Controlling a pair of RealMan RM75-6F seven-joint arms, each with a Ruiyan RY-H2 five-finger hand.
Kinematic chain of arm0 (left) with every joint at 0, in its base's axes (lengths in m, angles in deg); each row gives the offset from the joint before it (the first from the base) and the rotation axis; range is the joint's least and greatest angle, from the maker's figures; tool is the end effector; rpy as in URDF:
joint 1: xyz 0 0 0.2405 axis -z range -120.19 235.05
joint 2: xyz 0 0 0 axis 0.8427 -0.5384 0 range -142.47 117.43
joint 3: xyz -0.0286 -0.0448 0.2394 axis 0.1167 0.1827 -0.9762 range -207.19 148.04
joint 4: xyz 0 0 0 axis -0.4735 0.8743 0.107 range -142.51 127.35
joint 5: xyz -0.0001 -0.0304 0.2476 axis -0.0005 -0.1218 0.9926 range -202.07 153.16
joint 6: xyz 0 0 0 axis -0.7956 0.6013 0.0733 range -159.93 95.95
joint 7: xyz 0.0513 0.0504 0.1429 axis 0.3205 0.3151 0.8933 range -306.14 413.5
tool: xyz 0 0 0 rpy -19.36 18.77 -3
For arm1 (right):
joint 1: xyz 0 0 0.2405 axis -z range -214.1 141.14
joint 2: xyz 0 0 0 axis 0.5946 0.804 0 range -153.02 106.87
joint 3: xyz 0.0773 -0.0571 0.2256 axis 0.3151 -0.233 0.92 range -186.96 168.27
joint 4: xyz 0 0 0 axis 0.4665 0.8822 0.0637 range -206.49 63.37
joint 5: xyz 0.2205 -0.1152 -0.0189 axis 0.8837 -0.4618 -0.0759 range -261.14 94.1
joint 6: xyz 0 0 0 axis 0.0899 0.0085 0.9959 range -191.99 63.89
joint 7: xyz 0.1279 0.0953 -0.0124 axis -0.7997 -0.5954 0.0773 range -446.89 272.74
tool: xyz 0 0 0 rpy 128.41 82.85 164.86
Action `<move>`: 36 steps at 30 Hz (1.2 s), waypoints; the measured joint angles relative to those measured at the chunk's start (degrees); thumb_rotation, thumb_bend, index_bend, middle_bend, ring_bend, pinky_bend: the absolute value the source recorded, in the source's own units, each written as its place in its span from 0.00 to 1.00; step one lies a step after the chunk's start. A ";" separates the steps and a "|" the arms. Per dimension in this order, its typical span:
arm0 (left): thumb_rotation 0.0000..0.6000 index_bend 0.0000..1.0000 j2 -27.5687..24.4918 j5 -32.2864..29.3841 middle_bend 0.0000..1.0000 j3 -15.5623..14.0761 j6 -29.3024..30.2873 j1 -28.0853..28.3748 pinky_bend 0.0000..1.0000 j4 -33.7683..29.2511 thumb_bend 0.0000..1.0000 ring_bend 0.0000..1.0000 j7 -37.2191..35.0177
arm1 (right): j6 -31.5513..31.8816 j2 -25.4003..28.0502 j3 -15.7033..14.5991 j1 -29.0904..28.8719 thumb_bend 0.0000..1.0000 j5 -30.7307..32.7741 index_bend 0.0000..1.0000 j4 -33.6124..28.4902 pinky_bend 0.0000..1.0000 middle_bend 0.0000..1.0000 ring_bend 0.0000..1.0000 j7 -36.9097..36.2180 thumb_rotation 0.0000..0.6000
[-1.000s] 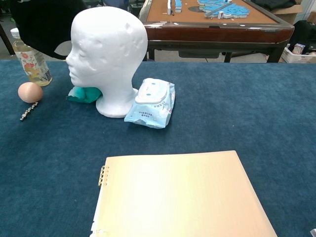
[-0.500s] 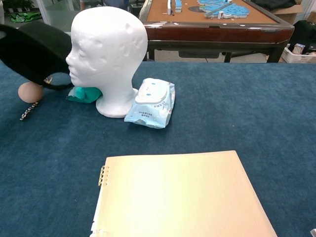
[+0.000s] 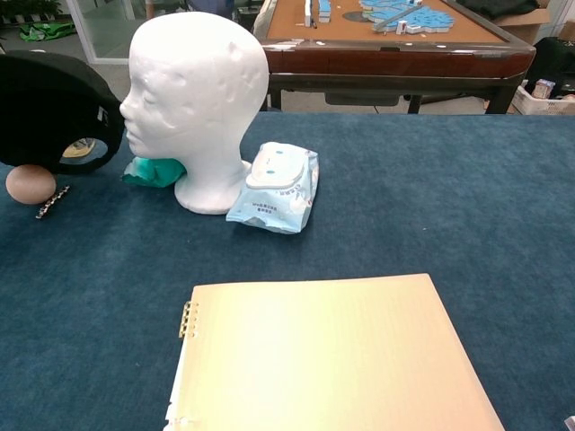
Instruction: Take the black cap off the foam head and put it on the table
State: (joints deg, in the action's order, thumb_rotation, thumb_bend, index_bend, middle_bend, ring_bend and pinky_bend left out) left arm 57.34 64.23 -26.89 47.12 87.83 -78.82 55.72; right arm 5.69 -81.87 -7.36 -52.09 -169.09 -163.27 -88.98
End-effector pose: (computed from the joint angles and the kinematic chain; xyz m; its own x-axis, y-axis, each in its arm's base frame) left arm -0.2646 0.3514 0.1168 0.6289 -0.1994 0.7515 0.6687 -0.3544 -0.6536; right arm -0.3105 -0.2529 0.1125 0.4835 -0.1866 0.8552 -0.8741 -0.1544 0.4605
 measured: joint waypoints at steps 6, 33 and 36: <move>1.00 0.16 -7.79 -5.83 0.54 -0.72 -4.68 -2.01 0.72 -17.68 0.18 0.43 13.14 | 0.13 -0.02 -0.12 0.01 0.00 -0.14 0.41 -0.25 0.36 0.33 0.22 0.23 1.00; 1.00 0.39 -15.19 -15.37 0.47 -1.47 -5.02 -9.65 0.64 -34.55 0.27 0.40 20.35 | 0.86 0.97 0.19 0.02 0.00 -0.08 0.41 -1.08 0.36 0.33 0.22 1.85 1.00; 1.00 0.42 -13.66 -13.52 0.50 -1.32 -2.49 -10.94 0.64 -33.03 0.30 0.42 18.37 | 1.05 1.36 0.64 -0.13 0.00 0.31 0.41 -1.62 0.36 0.34 0.23 3.13 1.00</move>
State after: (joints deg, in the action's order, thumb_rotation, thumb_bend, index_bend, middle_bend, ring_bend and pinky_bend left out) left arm 43.69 50.70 -28.21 44.63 76.88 -111.85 74.09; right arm 6.74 -80.51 -6.72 -52.22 -168.78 -164.89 -85.86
